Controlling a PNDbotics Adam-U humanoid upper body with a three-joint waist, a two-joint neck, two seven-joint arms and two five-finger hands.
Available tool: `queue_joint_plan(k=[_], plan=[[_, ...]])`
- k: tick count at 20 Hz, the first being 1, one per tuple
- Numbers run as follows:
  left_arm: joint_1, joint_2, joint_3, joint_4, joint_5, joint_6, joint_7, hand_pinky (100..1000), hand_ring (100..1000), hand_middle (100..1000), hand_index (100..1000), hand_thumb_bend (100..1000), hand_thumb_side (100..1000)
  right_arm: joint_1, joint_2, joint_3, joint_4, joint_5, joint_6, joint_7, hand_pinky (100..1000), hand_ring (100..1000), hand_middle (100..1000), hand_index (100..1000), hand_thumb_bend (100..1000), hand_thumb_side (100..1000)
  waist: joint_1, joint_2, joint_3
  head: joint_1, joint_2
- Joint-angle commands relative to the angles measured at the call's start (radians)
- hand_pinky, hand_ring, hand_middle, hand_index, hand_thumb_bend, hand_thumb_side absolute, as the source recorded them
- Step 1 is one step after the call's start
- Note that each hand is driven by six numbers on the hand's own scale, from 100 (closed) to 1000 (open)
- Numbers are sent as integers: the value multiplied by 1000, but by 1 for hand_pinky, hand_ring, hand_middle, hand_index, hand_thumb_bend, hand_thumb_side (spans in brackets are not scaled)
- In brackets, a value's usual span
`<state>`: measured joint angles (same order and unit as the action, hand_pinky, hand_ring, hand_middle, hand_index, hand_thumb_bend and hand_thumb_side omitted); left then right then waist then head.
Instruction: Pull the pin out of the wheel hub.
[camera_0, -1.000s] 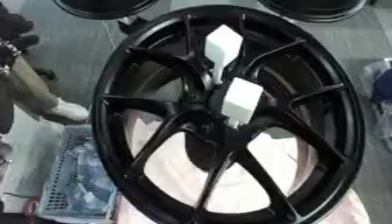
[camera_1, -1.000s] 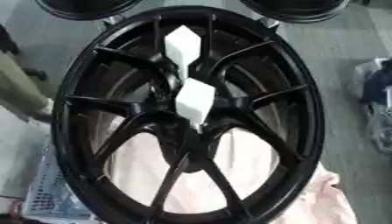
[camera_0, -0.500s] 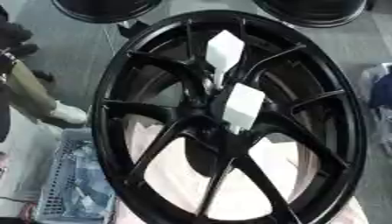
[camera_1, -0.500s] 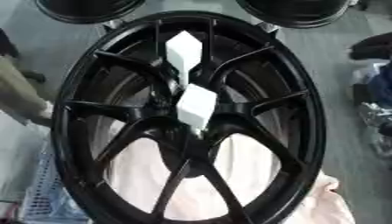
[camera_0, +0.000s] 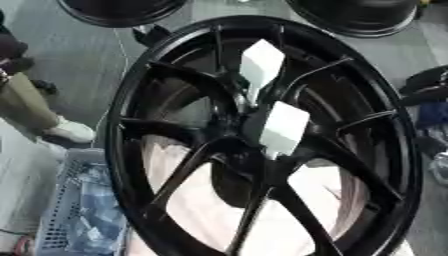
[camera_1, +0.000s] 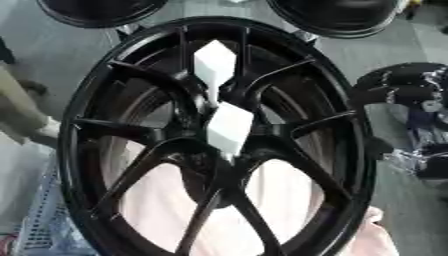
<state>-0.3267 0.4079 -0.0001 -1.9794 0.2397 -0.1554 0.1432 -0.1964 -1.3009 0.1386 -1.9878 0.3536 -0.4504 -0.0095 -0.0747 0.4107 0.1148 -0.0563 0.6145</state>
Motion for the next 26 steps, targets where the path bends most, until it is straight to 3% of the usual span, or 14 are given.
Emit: queue_joint_plan(k=[1, 6, 13, 23, 26], plan=[[-11, 32, -1, -21, -2, 1, -6, 769, 763, 664, 766, 100, 711, -27, -48, 5, -12, -28, -17, 56, 813, 855, 794, 832, 251, 175, 0, -15, 2, -11, 7], [-10, 33, -2, -21, -1, 2, -8, 769, 763, 663, 766, 100, 712, -44, -54, 5, -12, -54, -22, 85, 811, 856, 797, 832, 267, 163, -3, -15, 7, -17, 12], [-9, 37, -5, -21, 2, 7, -11, 769, 763, 663, 765, 100, 713, -165, -67, 42, -12, -131, -43, 156, 810, 859, 803, 835, 290, 159, -15, -17, 19, -32, 13], [-6, 46, -2, -21, 4, 10, -3, 769, 763, 663, 764, 100, 712, -287, -71, 62, -12, -223, -67, 259, 814, 861, 807, 842, 327, 141, -34, -26, 31, -59, -11], [-5, 48, -1, -21, 5, 12, 0, 769, 763, 663, 764, 100, 713, -325, -73, 64, -12, -252, -79, 289, 821, 867, 813, 851, 374, 119, -40, -29, 32, -64, -16]])
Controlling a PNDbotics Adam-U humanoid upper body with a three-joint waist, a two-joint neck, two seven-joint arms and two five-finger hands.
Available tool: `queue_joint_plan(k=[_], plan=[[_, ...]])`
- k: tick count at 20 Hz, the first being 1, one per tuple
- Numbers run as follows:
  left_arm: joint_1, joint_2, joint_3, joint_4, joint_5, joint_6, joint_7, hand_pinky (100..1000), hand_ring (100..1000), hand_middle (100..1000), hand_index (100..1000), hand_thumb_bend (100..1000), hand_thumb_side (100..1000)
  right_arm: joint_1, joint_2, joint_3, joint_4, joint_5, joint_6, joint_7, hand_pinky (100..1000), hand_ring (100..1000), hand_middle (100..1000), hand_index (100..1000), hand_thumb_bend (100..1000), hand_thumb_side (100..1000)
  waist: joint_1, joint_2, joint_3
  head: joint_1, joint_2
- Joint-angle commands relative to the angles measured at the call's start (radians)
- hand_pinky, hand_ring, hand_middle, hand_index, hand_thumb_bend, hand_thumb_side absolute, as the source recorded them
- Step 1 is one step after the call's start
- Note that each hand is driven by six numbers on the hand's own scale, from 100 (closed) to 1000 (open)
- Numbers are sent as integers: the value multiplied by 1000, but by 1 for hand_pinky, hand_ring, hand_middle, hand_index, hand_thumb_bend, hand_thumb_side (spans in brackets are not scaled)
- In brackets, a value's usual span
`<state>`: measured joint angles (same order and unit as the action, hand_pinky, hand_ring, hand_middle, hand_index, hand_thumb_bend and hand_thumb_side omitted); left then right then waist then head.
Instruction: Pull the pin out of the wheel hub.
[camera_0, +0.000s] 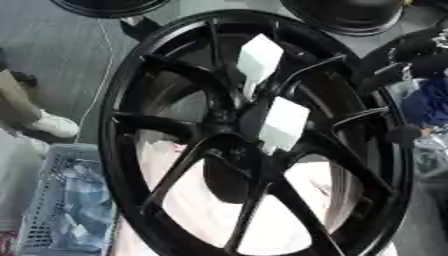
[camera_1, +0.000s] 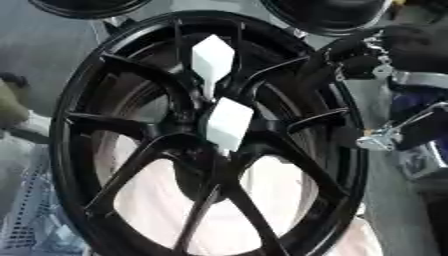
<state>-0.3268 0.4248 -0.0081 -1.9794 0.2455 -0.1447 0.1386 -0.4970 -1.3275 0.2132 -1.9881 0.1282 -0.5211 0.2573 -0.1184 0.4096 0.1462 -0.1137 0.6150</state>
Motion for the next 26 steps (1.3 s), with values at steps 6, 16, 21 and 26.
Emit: queue_joint_plan(k=[6, 16, 21, 26], plan=[[-9, 31, 11, -21, 3, 0, 9, 769, 763, 664, 764, 100, 712, -111, -22, 12, -12, -48, -28, 93, 832, 876, 822, 867, 407, 100, -4, -30, 25, -33, -31], [-6, 24, 19, -21, 13, 2, 21, 768, 762, 662, 763, 100, 719, -229, 48, 83, -12, -48, -17, 183, 831, 880, 826, 871, 397, 100, -9, -14, 53, -68, -23], [-11, 22, 20, -21, 16, 5, 27, 767, 760, 659, 762, 100, 720, -254, 71, 111, -12, -38, -11, 208, 831, 883, 830, 881, 385, 100, -13, -1, 68, -89, -9], [-16, 22, 20, -21, 14, 6, 30, 767, 759, 658, 762, 100, 722, -267, 85, 126, -12, -13, -20, 225, 838, 889, 835, 892, 372, 100, -24, 10, 87, -98, -2]])
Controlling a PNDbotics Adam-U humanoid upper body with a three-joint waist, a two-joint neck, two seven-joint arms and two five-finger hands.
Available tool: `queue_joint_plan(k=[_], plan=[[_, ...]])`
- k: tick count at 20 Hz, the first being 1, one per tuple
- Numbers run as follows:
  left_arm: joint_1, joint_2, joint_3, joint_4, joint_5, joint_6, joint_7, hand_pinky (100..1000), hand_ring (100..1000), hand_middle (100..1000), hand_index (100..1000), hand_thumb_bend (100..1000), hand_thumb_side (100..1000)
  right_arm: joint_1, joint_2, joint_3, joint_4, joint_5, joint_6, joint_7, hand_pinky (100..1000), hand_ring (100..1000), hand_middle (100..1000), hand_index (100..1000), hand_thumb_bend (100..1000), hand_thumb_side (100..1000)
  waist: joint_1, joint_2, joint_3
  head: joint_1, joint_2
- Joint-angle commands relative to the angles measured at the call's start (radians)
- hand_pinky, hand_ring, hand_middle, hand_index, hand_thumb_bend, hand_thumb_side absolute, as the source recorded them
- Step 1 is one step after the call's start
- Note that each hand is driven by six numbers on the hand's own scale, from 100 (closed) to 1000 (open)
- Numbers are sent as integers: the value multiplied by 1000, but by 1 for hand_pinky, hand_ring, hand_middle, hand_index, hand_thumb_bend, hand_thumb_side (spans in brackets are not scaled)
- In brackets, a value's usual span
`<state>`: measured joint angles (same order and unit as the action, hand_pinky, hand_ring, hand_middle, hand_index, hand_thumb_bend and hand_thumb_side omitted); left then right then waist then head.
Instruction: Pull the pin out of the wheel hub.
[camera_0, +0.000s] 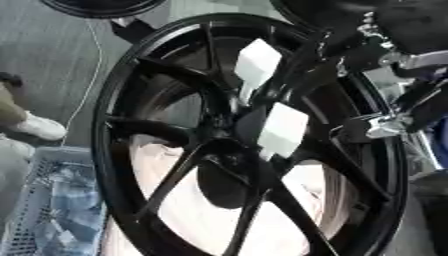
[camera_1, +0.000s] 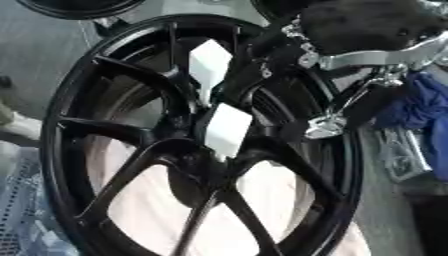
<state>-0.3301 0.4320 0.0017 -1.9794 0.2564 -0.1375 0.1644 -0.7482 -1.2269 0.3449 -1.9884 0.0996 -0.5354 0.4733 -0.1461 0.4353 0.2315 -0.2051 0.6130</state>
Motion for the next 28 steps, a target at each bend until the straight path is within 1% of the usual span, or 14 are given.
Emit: queue_joint_plan(k=[1, 9, 10, 11, 17, 22, 25, 28], plan=[[-13, 15, 10, -21, 2, -1, 5, 767, 759, 658, 762, 100, 722, -17, -14, -4, -12, 20, -6, 11, 838, 889, 835, 892, 372, 100, 2, -15, 5, -8, 0], [-12, 14, 11, -21, -1, 4, 9, 766, 759, 657, 761, 100, 727, -33, 7, 13, -12, 44, -3, 29, 840, 894, 839, 891, 361, 100, -17, -5, 23, -11, -2], [-13, 13, 11, -21, -1, 4, 10, 766, 759, 657, 761, 100, 727, -32, 8, 15, -12, 48, -3, 34, 842, 895, 839, 891, 375, 100, -18, -5, 25, -10, -1], [-12, 13, 12, -21, -1, 4, 10, 766, 759, 657, 761, 100, 727, -30, 9, 18, -12, 54, -3, 40, 844, 895, 840, 892, 360, 100, -20, -4, 26, -10, -1], [-10, 10, 12, -21, -1, 7, 13, 765, 759, 656, 760, 100, 731, -17, 15, 24, -12, 82, -2, 66, 844, 895, 839, 890, 357, 100, -28, -1, 32, -12, -1], [-9, 8, 11, -21, -3, 10, 15, 765, 758, 656, 758, 100, 733, -12, 22, 31, -12, 93, 21, 68, 837, 890, 830, 881, 348, 100, -32, 6, 36, -11, -1], [-8, 6, 10, -21, -4, 12, 15, 765, 758, 655, 757, 100, 735, -12, 29, 39, -12, 92, 36, 66, 830, 882, 810, 864, 344, 100, -34, 10, 39, -11, 0], [-7, 5, 11, -21, -5, 13, 17, 765, 758, 655, 757, 100, 735, -14, 34, 44, -12, 83, 46, 63, 821, 869, 767, 824, 350, 100, -35, 11, 39, -10, 2]])
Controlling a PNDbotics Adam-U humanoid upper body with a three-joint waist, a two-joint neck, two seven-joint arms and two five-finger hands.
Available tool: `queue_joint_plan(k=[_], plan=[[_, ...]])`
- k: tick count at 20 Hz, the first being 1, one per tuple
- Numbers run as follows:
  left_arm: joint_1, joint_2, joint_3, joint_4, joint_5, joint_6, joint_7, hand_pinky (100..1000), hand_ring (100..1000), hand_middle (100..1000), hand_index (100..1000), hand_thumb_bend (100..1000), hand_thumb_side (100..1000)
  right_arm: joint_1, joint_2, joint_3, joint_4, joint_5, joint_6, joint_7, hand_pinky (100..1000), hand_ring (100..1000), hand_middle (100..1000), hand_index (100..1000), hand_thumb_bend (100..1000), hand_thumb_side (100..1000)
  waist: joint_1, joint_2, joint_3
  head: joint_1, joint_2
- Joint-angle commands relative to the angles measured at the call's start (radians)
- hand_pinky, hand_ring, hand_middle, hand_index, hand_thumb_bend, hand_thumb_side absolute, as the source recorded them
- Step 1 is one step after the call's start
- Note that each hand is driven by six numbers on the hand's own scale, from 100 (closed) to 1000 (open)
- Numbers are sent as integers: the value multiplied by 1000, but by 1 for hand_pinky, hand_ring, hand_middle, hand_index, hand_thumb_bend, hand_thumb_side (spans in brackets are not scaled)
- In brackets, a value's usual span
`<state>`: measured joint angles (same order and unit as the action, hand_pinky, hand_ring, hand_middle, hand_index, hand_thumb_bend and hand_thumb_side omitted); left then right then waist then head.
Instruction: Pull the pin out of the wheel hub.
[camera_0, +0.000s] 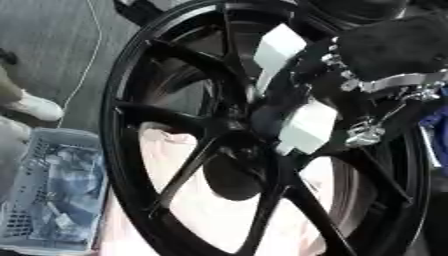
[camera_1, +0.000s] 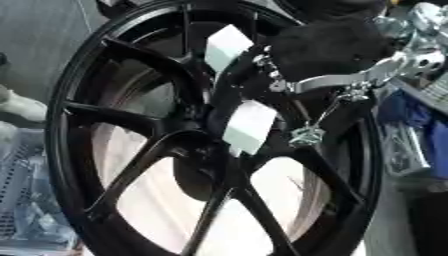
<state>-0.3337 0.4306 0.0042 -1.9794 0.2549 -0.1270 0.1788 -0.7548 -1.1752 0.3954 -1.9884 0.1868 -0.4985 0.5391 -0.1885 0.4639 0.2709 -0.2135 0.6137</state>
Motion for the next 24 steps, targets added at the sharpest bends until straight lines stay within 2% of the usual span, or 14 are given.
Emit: queue_joint_plan(k=[1, 9, 15, 16, 24], plan=[[-4, 6, 9, -21, -4, 3, 3, 765, 758, 655, 757, 100, 735, -8, -16, -5, -12, -8, 12, -4, 817, 864, 753, 811, 352, 100, 7, -17, 0, -1, 1], [1, 3, 9, -21, -6, 7, 6, 765, 759, 656, 757, 100, 736, -10, -10, 2, -12, -52, 28, -11, 790, 810, 627, 676, 350, 100, 8, -17, -5, 0, 3], [2, 3, 12, -21, -6, 7, 10, 765, 759, 656, 757, 100, 734, -17, -12, -7, -12, -92, 39, -8, 770, 768, 558, 593, 286, 100, 14, -23, -11, -1, 3], [3, 3, 12, -21, -6, 7, 10, 765, 759, 656, 757, 100, 734, -19, -12, -10, -12, -97, 42, -9, 762, 748, 531, 561, 253, 100, 15, -24, -12, -2, 2], [5, 2, 15, -21, -4, 5, 13, 765, 759, 657, 757, 100, 731, -24, -25, -55, -12, -132, 61, -28, 756, 728, 507, 531, 215, 100, 20, -35, -20, -1, -2]])
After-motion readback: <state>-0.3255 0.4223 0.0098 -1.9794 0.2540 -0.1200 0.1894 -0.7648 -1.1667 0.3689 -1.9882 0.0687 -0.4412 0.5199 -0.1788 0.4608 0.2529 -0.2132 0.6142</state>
